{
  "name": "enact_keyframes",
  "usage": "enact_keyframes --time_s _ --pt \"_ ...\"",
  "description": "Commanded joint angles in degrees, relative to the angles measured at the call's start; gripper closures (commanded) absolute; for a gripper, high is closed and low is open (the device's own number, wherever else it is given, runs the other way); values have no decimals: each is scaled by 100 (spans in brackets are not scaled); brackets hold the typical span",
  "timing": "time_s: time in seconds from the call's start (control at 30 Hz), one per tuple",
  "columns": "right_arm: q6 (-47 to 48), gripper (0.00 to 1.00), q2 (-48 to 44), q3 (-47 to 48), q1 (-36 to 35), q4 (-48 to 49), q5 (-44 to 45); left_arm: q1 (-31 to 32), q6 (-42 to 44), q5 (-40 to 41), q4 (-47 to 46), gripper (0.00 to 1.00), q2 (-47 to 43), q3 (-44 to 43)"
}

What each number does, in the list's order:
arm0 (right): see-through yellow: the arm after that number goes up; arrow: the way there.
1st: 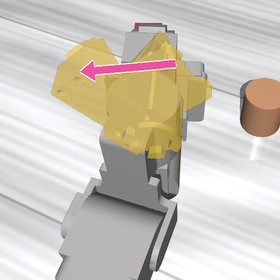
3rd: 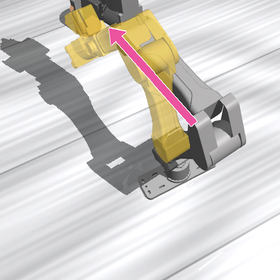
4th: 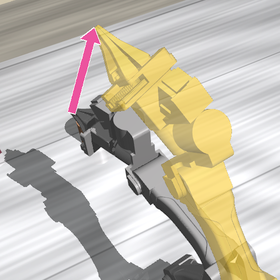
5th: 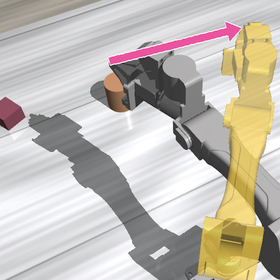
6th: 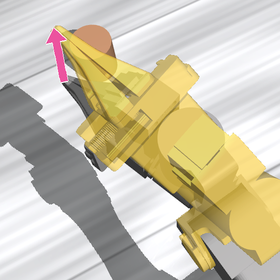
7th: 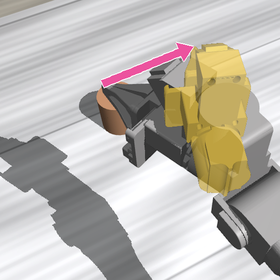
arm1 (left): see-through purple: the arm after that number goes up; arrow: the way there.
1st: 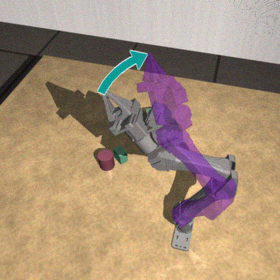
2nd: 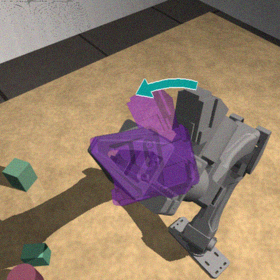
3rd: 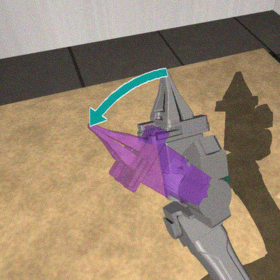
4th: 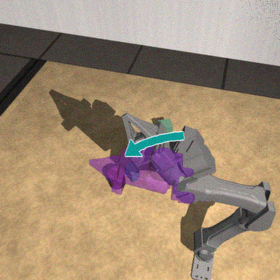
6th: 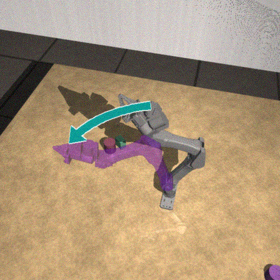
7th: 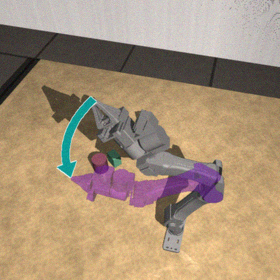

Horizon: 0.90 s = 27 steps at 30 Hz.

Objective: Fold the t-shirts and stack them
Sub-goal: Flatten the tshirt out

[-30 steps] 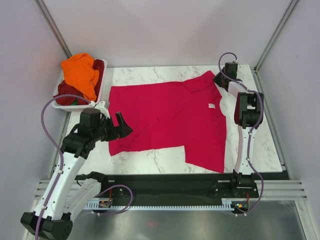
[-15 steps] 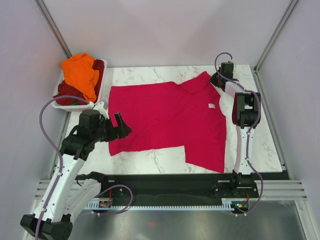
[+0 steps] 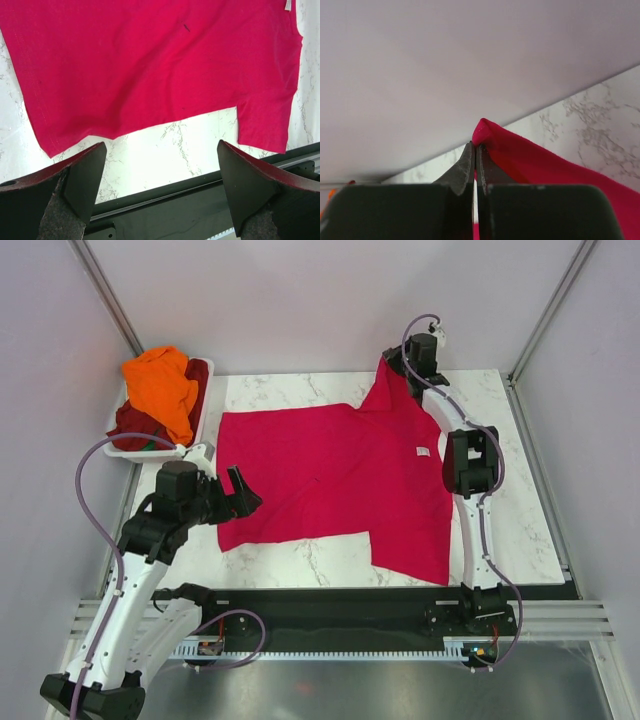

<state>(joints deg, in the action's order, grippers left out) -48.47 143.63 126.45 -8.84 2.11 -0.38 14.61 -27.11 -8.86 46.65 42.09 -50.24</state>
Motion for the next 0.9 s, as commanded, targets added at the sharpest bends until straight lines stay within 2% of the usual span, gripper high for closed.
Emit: enact_keyframes --time_s 0.0,0.1,0.23,0.33,0.37,0.4,0.47,0.57,0.6,0.63,0.73,0.83,0.87 --pt "-627 100 689 860 -38 597 477 7 57 104 -42 0 -43 5" --pt "-1048 100 1017 1136 -83 738 959 -2 57 113 -51 0 -43 5" --pt "-1454 100 904 698 -91 659 1979 -2 40 122 -42 0 -34 14" --pt "-1438 94 903 626 -83 484 2516 -2 39 139 -51 0 -34 14" --pt "-1403 89 912 644 -83 449 2612 -2 31 157 -51 0 -34 14" --pt "-1367 75 912 644 -74 431 2796 7 31 157 -51 0 -34 14" --pt "-1341 64 912 661 14 422 2877 -2 31 148 -51 0 -16 14" --pt "-1245 41 1008 845 181 501 2781 -2 31 148 -42 0 -16 5" --pt "-1157 18 1148 1150 233 527 2728 -2 31 148 -42 0 -16 14" --pt "-1060 12 1219 1310 321 553 2606 -2 31 148 -42 0 -25 14" --pt "-901 10 1150 1471 549 545 2325 -2 39 139 -60 0 -69 14" --pt "-682 10 352 418 603 589 1859 7 31 183 -60 0 -121 23" --pt "-568 11 115 -237 577 615 1675 -2 22 201 -51 0 -122 23"
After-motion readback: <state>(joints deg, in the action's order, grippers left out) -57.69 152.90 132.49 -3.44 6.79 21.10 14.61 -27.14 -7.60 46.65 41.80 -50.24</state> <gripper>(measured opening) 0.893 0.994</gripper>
